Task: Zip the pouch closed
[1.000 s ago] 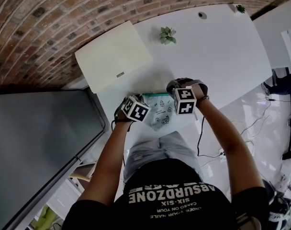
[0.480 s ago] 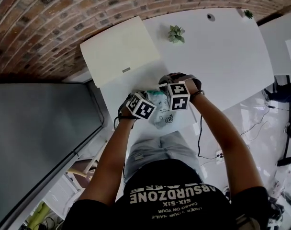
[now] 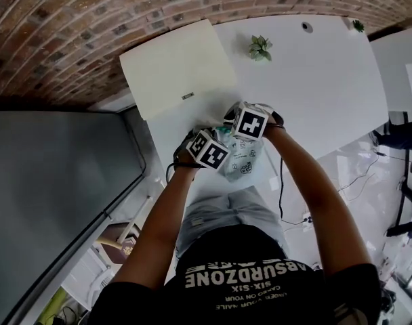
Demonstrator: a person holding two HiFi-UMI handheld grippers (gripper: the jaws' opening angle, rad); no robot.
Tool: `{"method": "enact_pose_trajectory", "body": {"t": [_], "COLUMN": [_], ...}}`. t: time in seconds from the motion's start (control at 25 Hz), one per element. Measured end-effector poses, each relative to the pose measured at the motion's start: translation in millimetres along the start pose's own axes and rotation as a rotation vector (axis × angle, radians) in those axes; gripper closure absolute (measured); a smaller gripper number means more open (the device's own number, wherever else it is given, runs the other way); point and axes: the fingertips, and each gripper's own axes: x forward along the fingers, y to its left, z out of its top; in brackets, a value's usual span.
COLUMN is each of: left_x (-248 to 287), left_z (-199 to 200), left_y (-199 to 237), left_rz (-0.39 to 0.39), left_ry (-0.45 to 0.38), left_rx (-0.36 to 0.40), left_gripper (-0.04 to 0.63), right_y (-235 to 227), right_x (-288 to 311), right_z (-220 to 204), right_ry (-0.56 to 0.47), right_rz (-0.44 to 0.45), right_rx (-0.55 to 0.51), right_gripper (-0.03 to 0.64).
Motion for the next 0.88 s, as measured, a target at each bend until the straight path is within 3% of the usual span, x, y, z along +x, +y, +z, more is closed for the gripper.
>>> {"method": "enact_pose_trajectory", "body": {"t": [0.36,0.56,0.88], "left_x": [-1,0,-1], "left_z": [-2,-2,-1], "left_y": [1,1,-2], "left_rz": [-0.017,-0.021,-0.017], "left_ry": [-0.014,-0.011,0.003], "left_rx": [0.026,0.037,0.018], "left_gripper": [0.572,0.572,0.572], "right_y": [-11,-10,-7], "right_x": [-10,-16,-4], "right_z": [-28,-20,-8], "right_ry": [0.025,-0.033,-0.063], "right_rz": [-0.082,-0.120,-0.064], "right_rx": [0.138,0.097,0.196], "right_gripper": [0.581,0.580,0.560]}}
